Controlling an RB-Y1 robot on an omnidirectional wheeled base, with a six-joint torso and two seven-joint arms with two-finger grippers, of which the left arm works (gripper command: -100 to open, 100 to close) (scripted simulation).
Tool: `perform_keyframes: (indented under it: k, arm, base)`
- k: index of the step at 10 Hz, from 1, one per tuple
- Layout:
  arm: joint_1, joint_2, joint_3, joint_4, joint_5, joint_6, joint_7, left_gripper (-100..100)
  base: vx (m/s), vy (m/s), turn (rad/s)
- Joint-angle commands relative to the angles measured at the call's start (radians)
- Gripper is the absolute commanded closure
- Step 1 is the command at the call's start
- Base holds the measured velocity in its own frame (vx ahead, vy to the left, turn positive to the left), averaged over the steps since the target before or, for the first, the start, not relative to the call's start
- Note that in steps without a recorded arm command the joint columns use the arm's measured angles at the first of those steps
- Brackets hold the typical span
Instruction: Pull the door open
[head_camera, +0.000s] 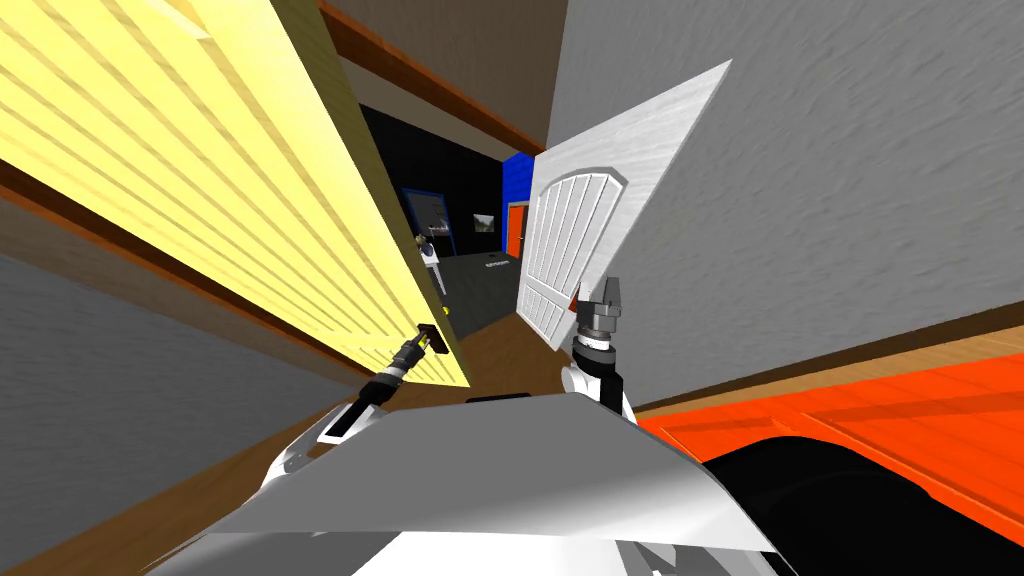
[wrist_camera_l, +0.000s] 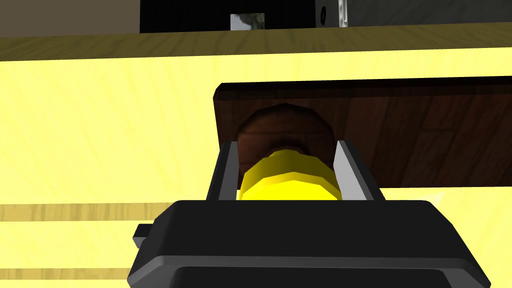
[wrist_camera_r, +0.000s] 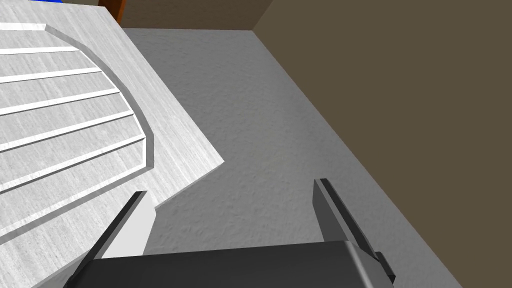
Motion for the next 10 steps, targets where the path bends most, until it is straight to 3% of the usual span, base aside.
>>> perform_keyframes:
  k: [1,6,7,10]
  arm:
    - [0.012,0.019,-0.009,0.012,0.0,-0.03,0.013,100]
    - [0.045,0.074,-0.026,0.018,0.002,-0.104,0.048,100]
    - [0.044,0.066,-0.029,0.015,0.0,-0.093,0.043,100]
    - [0.049,0.09,-0.041,0.034,-0.002,-0.133,0.061,100]
  base:
    - [-0.207,0.118,-0.147]
    - [-0.21,0.104,-0.126]
    - [-0.086,0.042,-0.029]
    - [-0.195,0.098,-0.162]
